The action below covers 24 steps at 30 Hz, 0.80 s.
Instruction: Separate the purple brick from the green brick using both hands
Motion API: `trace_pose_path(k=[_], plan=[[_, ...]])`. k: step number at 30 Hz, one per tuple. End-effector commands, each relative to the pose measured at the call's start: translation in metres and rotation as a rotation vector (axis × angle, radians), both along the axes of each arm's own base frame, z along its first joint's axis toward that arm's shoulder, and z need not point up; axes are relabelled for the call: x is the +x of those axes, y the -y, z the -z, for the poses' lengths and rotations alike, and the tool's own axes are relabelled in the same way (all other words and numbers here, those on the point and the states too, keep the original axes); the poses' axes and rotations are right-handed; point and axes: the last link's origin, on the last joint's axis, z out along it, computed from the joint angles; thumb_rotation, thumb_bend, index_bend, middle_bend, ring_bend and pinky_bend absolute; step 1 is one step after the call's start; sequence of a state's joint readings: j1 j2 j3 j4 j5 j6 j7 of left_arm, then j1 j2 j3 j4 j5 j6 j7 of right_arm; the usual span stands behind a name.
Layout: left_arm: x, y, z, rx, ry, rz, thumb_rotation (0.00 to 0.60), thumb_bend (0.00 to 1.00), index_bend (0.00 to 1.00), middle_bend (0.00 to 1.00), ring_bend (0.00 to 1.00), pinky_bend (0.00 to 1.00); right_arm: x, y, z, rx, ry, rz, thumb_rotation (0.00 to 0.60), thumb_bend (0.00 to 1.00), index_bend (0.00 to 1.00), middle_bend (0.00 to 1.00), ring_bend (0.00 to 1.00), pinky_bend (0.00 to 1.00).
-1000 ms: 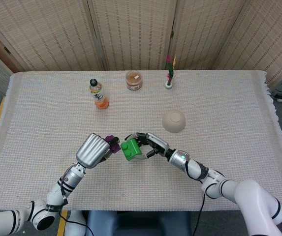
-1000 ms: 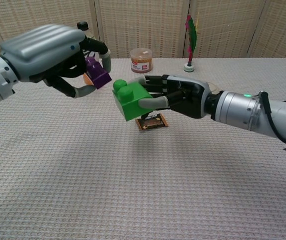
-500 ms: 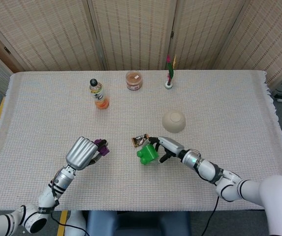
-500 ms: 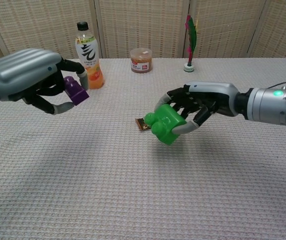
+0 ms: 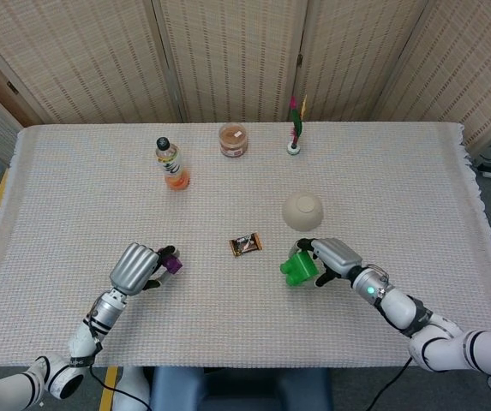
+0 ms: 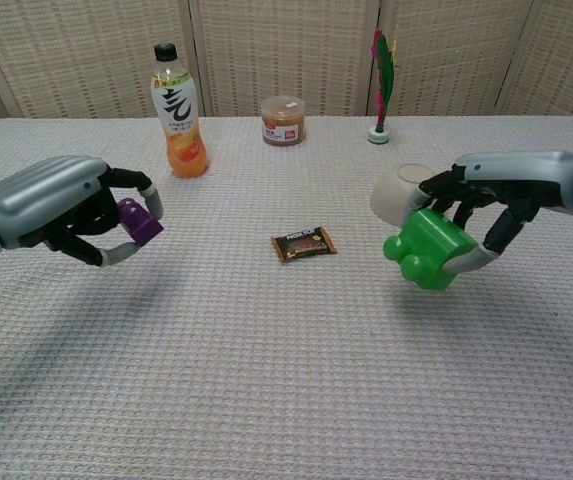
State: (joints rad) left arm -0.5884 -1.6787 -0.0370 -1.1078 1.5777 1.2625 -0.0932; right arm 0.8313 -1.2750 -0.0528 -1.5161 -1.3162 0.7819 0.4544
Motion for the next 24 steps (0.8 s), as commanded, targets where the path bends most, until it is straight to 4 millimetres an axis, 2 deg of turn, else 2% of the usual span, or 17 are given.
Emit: trace_pose_path(k=[1,5,7,8,10,12,13,15,18,24], plan=[[-0.005,0.002,0.01,-0.03,0.003,-0.013,0.6,0.41,0.78,1.0,1.0,1.0,-0.004,-0.002,-0.005,-0.014,-0.036,0.01,0.6,0.3,0.68,0.26,0.24,0.33],[-0.009,0.003,0.018,-0.039,-0.006,-0.001,0.6,0.41,0.76,1.0,1.0,1.0,-0.007,-0.003,-0.004,0.001,-0.064,0.034,0.6,0.3,0.68,0.22,0.2,0.3],[-0.009,0.003,0.019,-0.05,-0.01,0.0,0.6,0.41,0.7,1.0,1.0,1.0,-0.009,-0.004,-0.005,0.017,-0.082,0.033,0.6,0.3,0.63,0.18,0.17,0.28],[-0.009,0.003,0.02,-0.057,-0.011,-0.001,0.6,0.41,0.64,1.0,1.0,1.0,-0.01,-0.005,-0.004,0.034,-0.102,0.027,0.6,0.3,0.55,0.15,0.14,0.25],[-0.01,0.002,0.02,-0.068,-0.034,-0.006,0.6,0.4,0.53,1.0,1.0,1.0,-0.01,-0.006,-0.005,0.058,-0.118,0.027,0.6,0.31,0.28,0.04,0.05,0.18],[-0.011,0.002,0.02,-0.077,-0.047,-0.017,0.6,0.38,0.39,1.0,1.0,1.0,-0.01,-0.006,-0.007,0.07,-0.117,0.028,0.6,0.3,0.08,0.0,0.01,0.12],[-0.011,0.002,0.019,-0.077,-0.053,-0.021,0.6,0.36,0.34,1.0,1.0,1.0,-0.009,-0.006,-0.008,0.07,-0.113,0.027,0.6,0.3,0.04,0.0,0.0,0.11],[-0.01,0.001,0.018,-0.073,-0.058,-0.03,0.6,0.3,0.23,1.0,1.0,1.0,-0.008,-0.006,-0.011,0.061,-0.098,0.025,0.6,0.3,0.0,0.0,0.0,0.09],[-0.007,-0.001,0.014,-0.063,-0.063,-0.037,0.6,0.25,0.16,1.0,1.0,1.0,-0.005,-0.006,-0.017,0.051,-0.077,0.02,0.6,0.3,0.0,0.0,0.0,0.08],[0.0,0.001,0.003,-0.032,-0.081,-0.002,0.6,0.25,0.13,1.0,1.0,1.0,-0.004,-0.008,-0.029,0.02,-0.093,-0.054,0.6,0.3,0.0,0.0,0.0,0.04]])
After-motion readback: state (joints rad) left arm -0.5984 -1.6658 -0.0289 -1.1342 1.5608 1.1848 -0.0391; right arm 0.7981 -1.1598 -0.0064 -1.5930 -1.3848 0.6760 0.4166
